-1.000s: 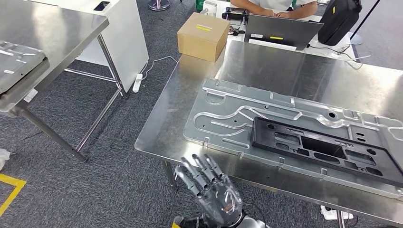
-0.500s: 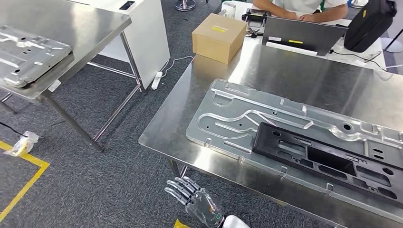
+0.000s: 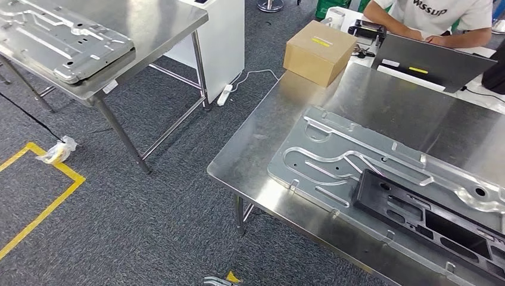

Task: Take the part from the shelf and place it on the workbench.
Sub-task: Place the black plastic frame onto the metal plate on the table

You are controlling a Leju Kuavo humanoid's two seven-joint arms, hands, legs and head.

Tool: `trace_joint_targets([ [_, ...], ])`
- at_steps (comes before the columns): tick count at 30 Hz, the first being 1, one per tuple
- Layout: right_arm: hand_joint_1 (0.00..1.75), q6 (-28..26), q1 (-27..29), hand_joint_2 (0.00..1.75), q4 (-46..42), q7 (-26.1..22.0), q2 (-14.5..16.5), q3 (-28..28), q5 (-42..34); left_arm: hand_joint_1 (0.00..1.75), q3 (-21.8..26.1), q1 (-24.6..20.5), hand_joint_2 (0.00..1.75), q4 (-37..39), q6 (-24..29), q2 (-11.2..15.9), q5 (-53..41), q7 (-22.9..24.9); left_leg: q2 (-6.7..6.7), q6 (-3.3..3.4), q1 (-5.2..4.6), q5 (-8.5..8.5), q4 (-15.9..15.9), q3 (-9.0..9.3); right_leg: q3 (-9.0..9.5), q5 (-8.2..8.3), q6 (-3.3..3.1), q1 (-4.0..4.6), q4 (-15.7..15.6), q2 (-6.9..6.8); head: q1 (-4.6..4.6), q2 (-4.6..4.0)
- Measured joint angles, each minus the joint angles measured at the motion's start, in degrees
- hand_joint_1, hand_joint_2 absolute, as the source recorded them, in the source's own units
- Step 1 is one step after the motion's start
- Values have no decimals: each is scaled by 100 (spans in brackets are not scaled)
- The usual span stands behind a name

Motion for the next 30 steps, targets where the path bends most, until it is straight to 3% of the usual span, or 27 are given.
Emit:
trace_joint_targets([
  [1, 0, 103, 15, 0, 118, -16, -1, 3, -80, 0, -14, 2, 0, 0, -9, 11, -10, 3, -75, -1, 0, -1, 7, -3, -41, 60, 2, -4, 50, 9, 1, 0],
  [2, 0, 209, 28, 0, 216, -23, -2, 14, -158, 0, -24, 1, 0, 0, -17, 20, -21, 7, -155, -6, 1, -4, 16, 2, 37, 236, -3, -12, -145, 32, 1, 0],
  [3, 0, 371, 44, 0, 301, -25, -8, 34, -268, 0, -33, -1, 0, 0, -28, 27, -35, 10, -237, -14, 2, -9, 24, 9, 204, 472, -16, -21, -518, 104, 1, 0],
  [5, 0, 850, 95, 0, 416, -25, -49, 93, -587, 0, -63, -17, 0, 0, -49, 35, -60, 20, -382, -48, -1, -19, 44, 10, 536, 780, -51, -38, -1256, 378, 2, 0],
  [7, 0, 1245, 154, 0, 505, -26, -147, 110, -1178, 0, -102, -22, 0, 0, -60, 54, -58, 37, -504, -114, 12, -12, 47, -20, 642, 818, -80, -21, -1506, 487, -1, 0],
  [9, 0, 1235, 182, 0, 629, -26, -265, 6, -1888, 0, -119, -2, 0, 0, -56, 70, -21, 47, -599, -187, 28, 3, 35, -54, 657, 843, -129, -12, -1542, 348, -4, 0],
  [11, 0, 896, 169, 0, 887, -7, -425, -281, -2538, 0, -119, 24, 0, 1, -31, 72, 59, 47, -382, -231, 13, -118, 207, -146, 696, 879, -212, -31, -1624, 199, -16, 0],
  [13, 0, 363, 173, 0, 1259, 131, -632, -751, -3140, 0, -113, 34, 0, 1, 15, 69, 170, 46, -34, -257, 0, -472, 794, -424, 721, 892, -274, -27, -1676, 12, -38, 0],
  [15, 0, -359, 238, 0, 1614, 564, -837, -1241, -3506, 0, -96, 43, 0, 0, 66, 55, 276, 44, 85, -284, 8, -783, 1468, -738, 725, 875, -283, -11, -1673, -193, -47, 0],
  [16, 0, -765, 287, 0, 1767, 846, -930, -1445, -3579, 0, -83, 54, 0, 0, 86, 45, 318, 43, 111, -295, 16, -796, 1593, -782, 729, 863, -274, -8, -1669, -298, -46, 0],
  [17, 0, -1112, 337, 0, 1900, 1084, -1018, -1608, -3600, 0, -67, 75, 0, 0, 101, 37, 344, 41, 145, -303, 27, -704, 1499, -710, 736, 850, -262, -7, -1662, -395, -45, 0],
  [18, 0, -1377, 385, 0, 2001, 1266, -1072, -1732, -3590, 0, -50, 99, 0, 0, 114, 31, 358, 39, 208, -305, 37, -537, 1204, -530, 743, 834, -245, -7, -1649, -479, -44, 0],
  [20, 0, -1712, 442, 0, 2145, 1658, -1134, -1859, -3463, 0, -24, 126, 0, -1, 128, 16, 367, 36, 472, -270, 28, -260, 452, -104, 751, 791, -190, 10, -1599, -596, -45, 0],
  [21, 0, -1834, 452, 0, 2207, 2039, -1137, -1878, -3342, 0, -13, 123, 0, -1, 132, 6, 372, 30, 556, -231, 8, -203, 222, 14, 755, 770, -154, 20, -1575, -642, -43, 0],
  [22, 0, -1888, 453, 0, 2264, 2605, -1133, -1869, -3222, 0, -5, 113, 0, -2, 128, -6, 376, 23, 592, -186, -16, -196, 118, 57, 767, 754, -114, 31, -1562, -692, -43, 0],
  [24, 0, -1646, 438, 0, 2339, 4029, -1095, -1811, -3082, 0, 16, 104, 0, -2, 97, -25, 392, 4, 452, -100, -35, -178, 96, 52, 809, 735, -40, 23, -1566, -781, -39, 0],
  [25, 0, -1402, 432, 0, 2362, 4733, -1070, -1775, -3059, 0, 27, 102, 0, -2, 75, -37, 397, -4, 387, -59, -28, -156, 74, 65, 823, 696, -1, 4, -1541, -701, -38, 0],
  [27, 0, -1012, 464, 0, 2403, 5705, -1015, -1698, -3025, 0, 46, 84, 0, -2, 46, -54, 405, -20, 257, 18, -7, -104, 34, 79, 706, 436, 55, -35, -1218, -347, -36, 0],
  [28, 0, -915, 498, 0, 2426, 5937, -994, -1659, -3013, 0, 55, 71, 0, -2, 42, -62, 408, -25, 191, 41, -7, -88, 31, 68, 558, 230, 68, -46, -884, -148, -34, 0],
  [30, 0, -847, 559, 0, 2462, 6117, -956, -1604, -3011, 0, 75, 55, 0, -4, 43, -67, 415, -33, 37, 62, -19, -75, 38, 41, 200, -96, 73, -47, -140, -2, -34, 0],
])
